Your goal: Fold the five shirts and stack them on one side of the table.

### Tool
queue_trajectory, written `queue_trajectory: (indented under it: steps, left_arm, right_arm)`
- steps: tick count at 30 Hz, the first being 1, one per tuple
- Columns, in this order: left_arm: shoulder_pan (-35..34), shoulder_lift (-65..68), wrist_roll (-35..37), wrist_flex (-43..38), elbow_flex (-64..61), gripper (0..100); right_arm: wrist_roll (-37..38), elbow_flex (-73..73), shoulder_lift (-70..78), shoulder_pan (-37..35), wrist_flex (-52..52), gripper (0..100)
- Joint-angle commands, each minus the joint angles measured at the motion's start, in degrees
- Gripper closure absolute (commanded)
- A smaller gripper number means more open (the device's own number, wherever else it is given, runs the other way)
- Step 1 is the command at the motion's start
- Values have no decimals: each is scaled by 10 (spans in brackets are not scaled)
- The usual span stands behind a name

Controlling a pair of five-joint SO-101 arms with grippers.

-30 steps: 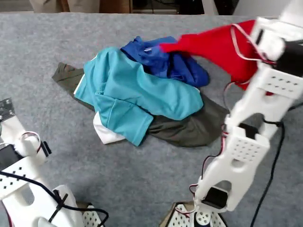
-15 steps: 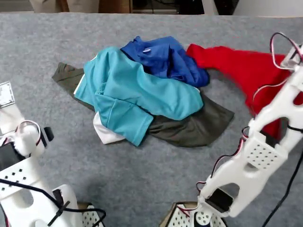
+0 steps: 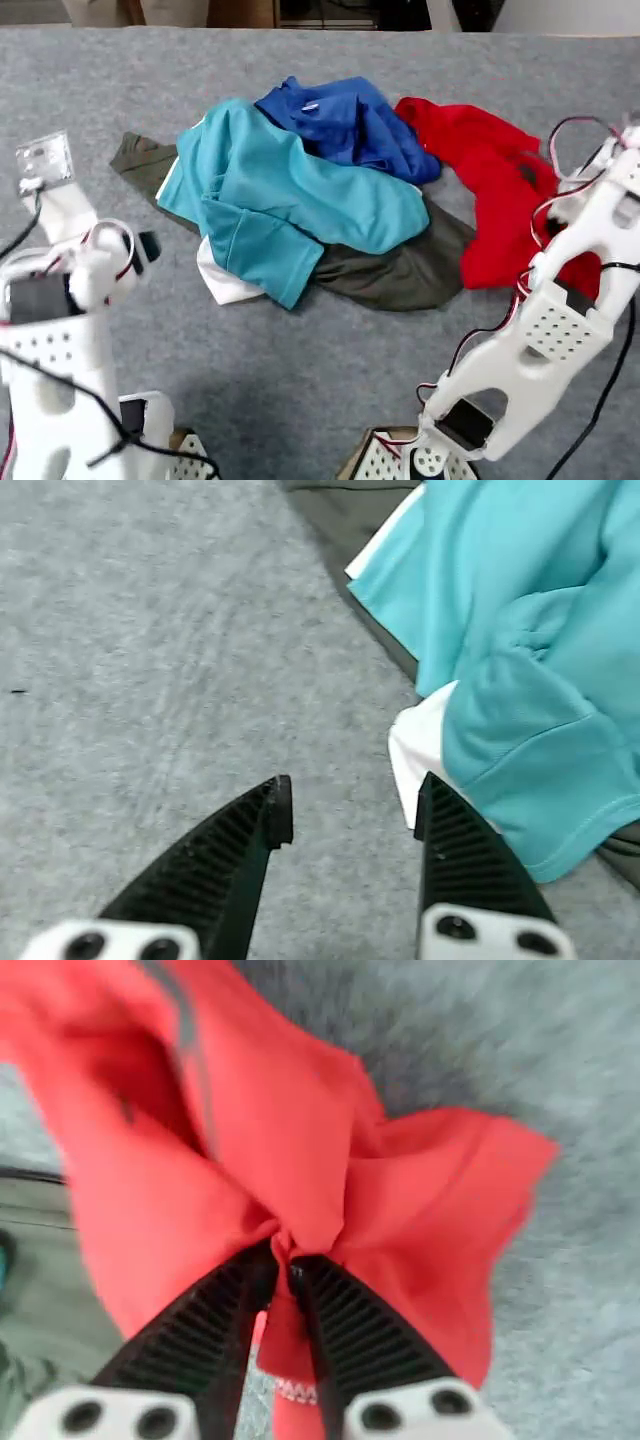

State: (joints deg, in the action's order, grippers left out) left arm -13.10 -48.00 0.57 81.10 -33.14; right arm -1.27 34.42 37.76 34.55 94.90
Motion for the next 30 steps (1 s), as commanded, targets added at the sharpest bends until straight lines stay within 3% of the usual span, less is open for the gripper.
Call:
queue_trajectory:
  steps: [1, 9, 14, 21, 30]
  left_arm:
    - [24, 95, 24, -6, 82, 788]
    - [111, 262, 33, 22, 238, 788]
    - [170, 348, 120, 22, 322, 709]
    - [254, 481, 189, 22, 439, 696]
    - [267, 662, 207, 21, 636, 695]
  right_arm:
    - [11, -102, -7, -4, -71, 994]
    - [26, -240, -26, 0, -189, 994]
    - [-11, -278, -54, 40, -254, 994]
    - [-25, -291, -61, 40, -262, 994]
    - [-25, -291, -60, 40, -262, 994]
